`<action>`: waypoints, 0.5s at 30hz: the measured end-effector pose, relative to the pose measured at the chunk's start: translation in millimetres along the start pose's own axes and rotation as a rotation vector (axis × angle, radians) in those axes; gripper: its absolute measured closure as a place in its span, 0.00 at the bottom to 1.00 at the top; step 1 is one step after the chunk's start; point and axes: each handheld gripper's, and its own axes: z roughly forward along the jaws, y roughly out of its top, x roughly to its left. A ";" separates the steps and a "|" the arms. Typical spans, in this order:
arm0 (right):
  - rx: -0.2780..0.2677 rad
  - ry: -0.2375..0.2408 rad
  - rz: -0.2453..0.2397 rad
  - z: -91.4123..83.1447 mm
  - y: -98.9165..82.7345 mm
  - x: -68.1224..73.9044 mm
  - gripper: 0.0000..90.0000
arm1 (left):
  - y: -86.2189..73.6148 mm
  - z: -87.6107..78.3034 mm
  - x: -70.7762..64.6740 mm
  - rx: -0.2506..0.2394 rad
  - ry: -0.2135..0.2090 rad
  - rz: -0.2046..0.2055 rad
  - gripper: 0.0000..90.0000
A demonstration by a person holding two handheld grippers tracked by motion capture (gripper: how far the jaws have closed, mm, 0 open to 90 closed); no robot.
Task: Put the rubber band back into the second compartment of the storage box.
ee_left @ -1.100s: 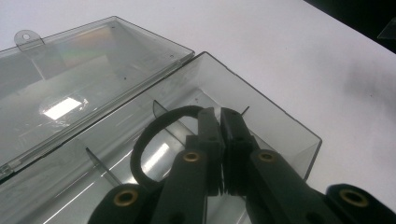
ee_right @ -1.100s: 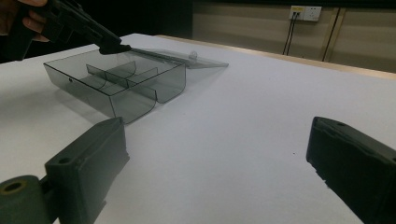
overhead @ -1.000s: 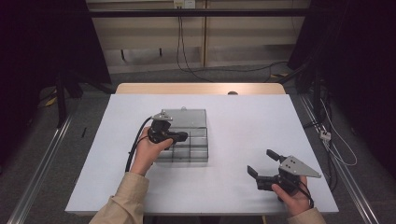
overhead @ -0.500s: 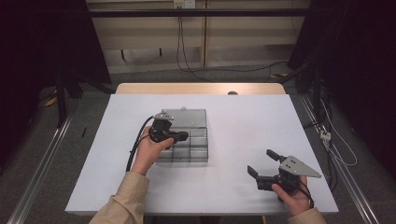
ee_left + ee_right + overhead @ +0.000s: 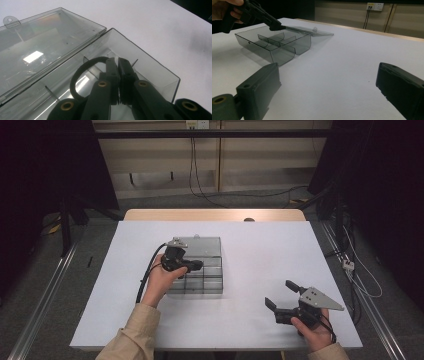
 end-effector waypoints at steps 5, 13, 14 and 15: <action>0.002 -0.002 0.000 -0.1 -0.2 -0.1 0.06 | 0.8 1.0 0.8 -0.001 -0.002 -0.001 0.98; 0.001 0.000 0.000 0.0 -0.2 0.1 0.06 | 0.5 3.0 1.8 0.001 0.007 -0.009 0.97; 0.000 0.000 0.000 0.0 -0.2 0.1 0.06 | 0.4 3.3 1.9 0.001 0.007 -0.007 0.97; -0.001 0.000 0.000 -0.1 -0.1 0.1 0.06 | 0.5 3.5 2.0 0.003 0.006 -0.006 0.97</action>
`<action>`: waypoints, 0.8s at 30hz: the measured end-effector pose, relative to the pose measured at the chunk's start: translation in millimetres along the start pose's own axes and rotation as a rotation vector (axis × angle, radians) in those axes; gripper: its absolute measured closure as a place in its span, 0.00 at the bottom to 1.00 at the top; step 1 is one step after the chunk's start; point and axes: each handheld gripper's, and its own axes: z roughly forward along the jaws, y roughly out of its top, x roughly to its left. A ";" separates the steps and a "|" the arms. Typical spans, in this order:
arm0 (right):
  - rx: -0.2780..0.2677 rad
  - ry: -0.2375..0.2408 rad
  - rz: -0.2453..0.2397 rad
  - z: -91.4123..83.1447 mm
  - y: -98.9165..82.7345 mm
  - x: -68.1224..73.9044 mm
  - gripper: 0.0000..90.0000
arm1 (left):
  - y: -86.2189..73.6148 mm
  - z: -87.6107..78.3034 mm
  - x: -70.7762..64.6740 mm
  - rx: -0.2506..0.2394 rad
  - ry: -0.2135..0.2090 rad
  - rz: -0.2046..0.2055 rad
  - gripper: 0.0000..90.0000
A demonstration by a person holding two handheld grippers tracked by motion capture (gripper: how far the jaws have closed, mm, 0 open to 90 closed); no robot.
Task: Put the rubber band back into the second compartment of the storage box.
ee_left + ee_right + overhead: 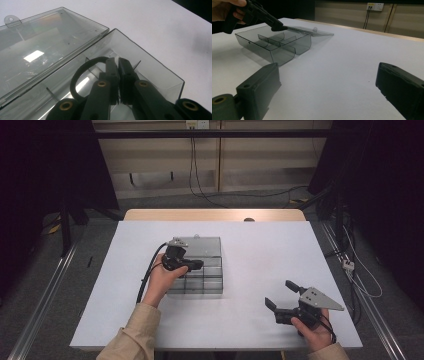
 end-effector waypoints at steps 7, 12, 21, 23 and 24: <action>0.001 0.001 0.000 -0.1 -0.1 0.0 0.06 | -0.7 1.7 0.5 0.009 0.000 -0.004 0.97; 0.000 0.001 0.000 -0.3 0.0 0.2 0.06 | -1.2 2.0 1.2 0.011 0.007 -0.009 0.97; 0.001 0.001 0.000 -0.2 -0.1 0.2 0.06 | -3.5 5.3 4.2 0.031 0.012 -0.018 0.96; 0.000 0.001 0.000 -0.3 0.0 0.3 0.06 | -3.8 5.6 4.4 0.036 0.016 -0.019 0.96; 0.000 0.001 0.000 -0.4 0.0 0.3 0.06 | -3.9 5.7 4.5 0.036 0.018 -0.018 0.96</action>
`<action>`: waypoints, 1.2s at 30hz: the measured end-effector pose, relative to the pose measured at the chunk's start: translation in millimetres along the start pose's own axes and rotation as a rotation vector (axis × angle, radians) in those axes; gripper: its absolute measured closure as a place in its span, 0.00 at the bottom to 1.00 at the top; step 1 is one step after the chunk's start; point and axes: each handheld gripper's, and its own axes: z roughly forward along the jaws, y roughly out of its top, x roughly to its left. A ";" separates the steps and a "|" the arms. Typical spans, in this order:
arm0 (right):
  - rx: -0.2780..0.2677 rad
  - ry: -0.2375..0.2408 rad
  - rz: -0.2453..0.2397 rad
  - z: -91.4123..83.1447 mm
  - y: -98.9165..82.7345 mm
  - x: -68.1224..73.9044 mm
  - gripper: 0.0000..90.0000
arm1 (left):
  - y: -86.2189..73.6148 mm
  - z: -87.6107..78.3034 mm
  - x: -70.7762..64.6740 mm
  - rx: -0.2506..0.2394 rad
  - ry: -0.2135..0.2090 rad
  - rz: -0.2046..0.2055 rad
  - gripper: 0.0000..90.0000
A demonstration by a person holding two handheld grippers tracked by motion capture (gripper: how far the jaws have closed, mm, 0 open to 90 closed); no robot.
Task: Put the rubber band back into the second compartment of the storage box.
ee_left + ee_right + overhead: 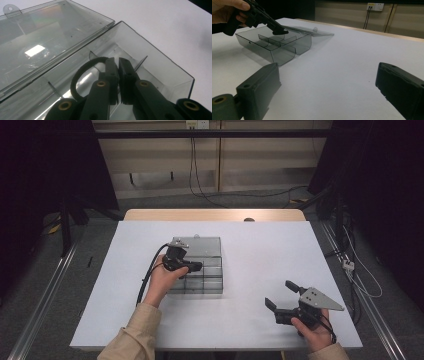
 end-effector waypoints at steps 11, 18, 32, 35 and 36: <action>0.000 0.002 0.000 -0.2 0.0 -0.1 0.06 | -1.0 2.9 -0.1 0.011 0.002 -0.001 0.95; -0.001 0.003 0.000 -0.1 0.1 0.0 0.06 | -1.4 3.6 0.0 0.019 0.013 0.001 0.95; -0.002 0.003 0.000 -0.4 0.3 0.0 0.06 | -2.5 2.8 3.1 0.026 0.036 -0.008 0.94; -0.001 0.003 -0.001 -0.3 0.2 0.0 0.06 | -2.5 2.2 3.1 0.025 0.039 -0.015 0.93; -0.001 0.003 0.000 -0.2 0.2 0.0 0.06 | -2.6 2.4 3.1 0.027 0.039 -0.015 0.93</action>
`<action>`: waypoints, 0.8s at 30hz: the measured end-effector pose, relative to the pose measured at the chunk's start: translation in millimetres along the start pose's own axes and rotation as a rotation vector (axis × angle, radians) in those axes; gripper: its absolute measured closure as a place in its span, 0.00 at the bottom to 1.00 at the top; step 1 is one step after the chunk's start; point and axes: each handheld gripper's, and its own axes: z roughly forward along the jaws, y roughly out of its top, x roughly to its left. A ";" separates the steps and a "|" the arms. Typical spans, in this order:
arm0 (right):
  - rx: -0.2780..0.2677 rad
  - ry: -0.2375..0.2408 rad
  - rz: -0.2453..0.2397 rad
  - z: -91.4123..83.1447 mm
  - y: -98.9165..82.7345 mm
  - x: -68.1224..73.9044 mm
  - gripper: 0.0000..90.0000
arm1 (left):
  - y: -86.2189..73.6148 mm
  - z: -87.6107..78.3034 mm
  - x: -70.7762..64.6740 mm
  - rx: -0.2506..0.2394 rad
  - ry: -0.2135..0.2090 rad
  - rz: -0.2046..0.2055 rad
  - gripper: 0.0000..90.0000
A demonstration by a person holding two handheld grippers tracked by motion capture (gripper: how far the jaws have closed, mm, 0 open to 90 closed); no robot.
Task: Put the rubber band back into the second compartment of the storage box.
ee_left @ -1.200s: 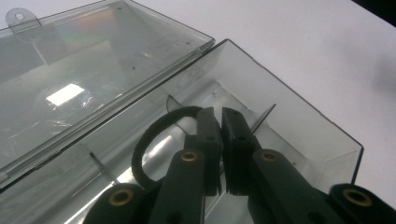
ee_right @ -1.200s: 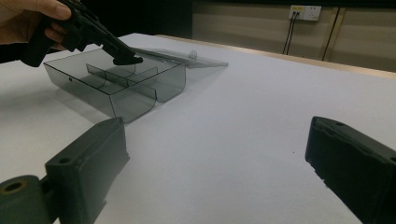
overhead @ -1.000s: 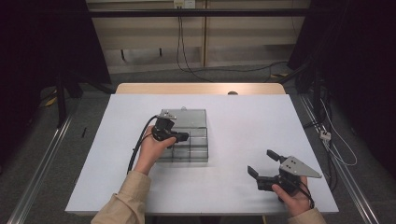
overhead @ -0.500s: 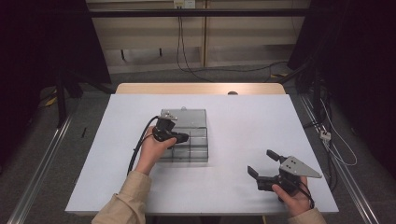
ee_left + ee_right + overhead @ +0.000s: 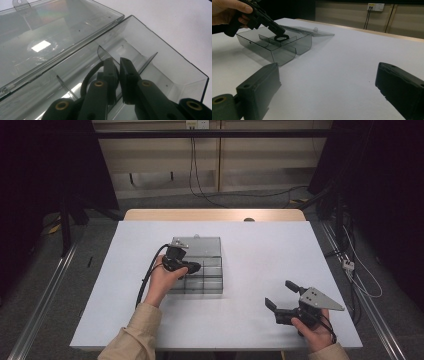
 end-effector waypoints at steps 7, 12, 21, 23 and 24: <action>0.002 0.000 0.000 -0.1 -0.1 0.1 0.06 | 0.2 0.8 0.0 0.004 0.009 0.005 0.87; 0.001 0.001 0.000 -0.3 -0.1 0.1 0.06 | 0.2 0.4 0.3 0.004 0.011 0.003 0.86; 0.001 0.000 0.000 -0.2 0.0 0.0 0.06 | 1.9 -2.8 -0.7 -0.014 0.023 -0.016 0.71; 0.001 0.000 0.000 -0.2 -0.1 -0.1 0.06 | 3.0 -5.4 -1.9 -0.021 0.019 -0.024 0.62; 0.001 0.000 0.000 -0.2 -0.1 -0.2 0.06 | 3.5 -6.9 -3.1 -0.029 0.024 -0.025 0.58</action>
